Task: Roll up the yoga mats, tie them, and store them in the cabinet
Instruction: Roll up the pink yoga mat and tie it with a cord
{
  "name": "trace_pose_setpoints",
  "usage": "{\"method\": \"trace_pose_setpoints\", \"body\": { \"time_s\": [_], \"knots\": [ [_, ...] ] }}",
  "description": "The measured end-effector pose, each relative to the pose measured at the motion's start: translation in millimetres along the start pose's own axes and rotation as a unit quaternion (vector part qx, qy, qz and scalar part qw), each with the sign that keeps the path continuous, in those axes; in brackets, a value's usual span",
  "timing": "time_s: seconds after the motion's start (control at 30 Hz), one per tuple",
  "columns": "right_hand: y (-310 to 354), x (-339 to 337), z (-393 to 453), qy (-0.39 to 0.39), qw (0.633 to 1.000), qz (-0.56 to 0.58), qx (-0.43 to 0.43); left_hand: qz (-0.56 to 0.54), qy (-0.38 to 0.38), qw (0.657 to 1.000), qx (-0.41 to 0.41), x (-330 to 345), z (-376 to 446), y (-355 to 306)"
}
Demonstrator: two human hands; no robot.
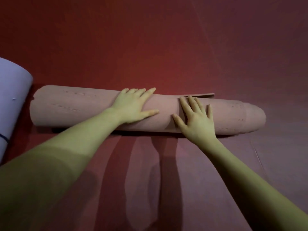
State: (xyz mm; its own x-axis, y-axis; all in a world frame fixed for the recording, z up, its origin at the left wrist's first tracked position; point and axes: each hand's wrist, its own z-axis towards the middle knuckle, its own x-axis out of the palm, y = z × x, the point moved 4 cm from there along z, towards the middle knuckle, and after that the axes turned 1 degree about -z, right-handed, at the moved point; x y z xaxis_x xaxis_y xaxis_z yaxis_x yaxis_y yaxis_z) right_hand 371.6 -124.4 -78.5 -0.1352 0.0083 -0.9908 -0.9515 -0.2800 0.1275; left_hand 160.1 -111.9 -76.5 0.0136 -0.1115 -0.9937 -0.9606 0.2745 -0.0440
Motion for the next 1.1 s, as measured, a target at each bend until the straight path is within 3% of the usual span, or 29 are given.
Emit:
{"method": "trace_pose_setpoints", "body": {
  "time_s": [0.13, 0.17, 0.27, 0.43, 0.73, 1.1],
  "knots": [
    [-7.8, -1.1, 9.4, 0.066, 0.996, -0.026, -0.045, 0.030, -0.078, 0.996, 0.044, 3.6, 0.3, -8.6],
    [-10.0, -1.2, 12.8, 0.084, 0.994, -0.039, -0.052, 0.039, -0.071, 0.996, 0.047, 3.7, -0.1, -9.3],
    [-13.3, -1.6, 25.4, 0.109, 0.988, -0.084, -0.068, 0.072, 0.050, 0.995, 0.040, 7.1, 5.2, -2.5],
    [-15.3, -4.8, 49.8, 0.149, 0.978, -0.126, -0.077, 0.084, 0.083, 0.993, 0.024, -2.2, 23.5, -0.8],
    [-15.3, 0.4, 18.5, 0.018, 0.987, -0.107, -0.120, 0.097, 0.056, 0.993, 0.034, 0.3, -0.6, -15.8],
    [1.1, -2.6, -65.9, 0.061, 0.986, -0.084, -0.133, 0.053, 0.098, 0.992, 0.058, 6.9, -82.8, -40.5]
  ]
}}
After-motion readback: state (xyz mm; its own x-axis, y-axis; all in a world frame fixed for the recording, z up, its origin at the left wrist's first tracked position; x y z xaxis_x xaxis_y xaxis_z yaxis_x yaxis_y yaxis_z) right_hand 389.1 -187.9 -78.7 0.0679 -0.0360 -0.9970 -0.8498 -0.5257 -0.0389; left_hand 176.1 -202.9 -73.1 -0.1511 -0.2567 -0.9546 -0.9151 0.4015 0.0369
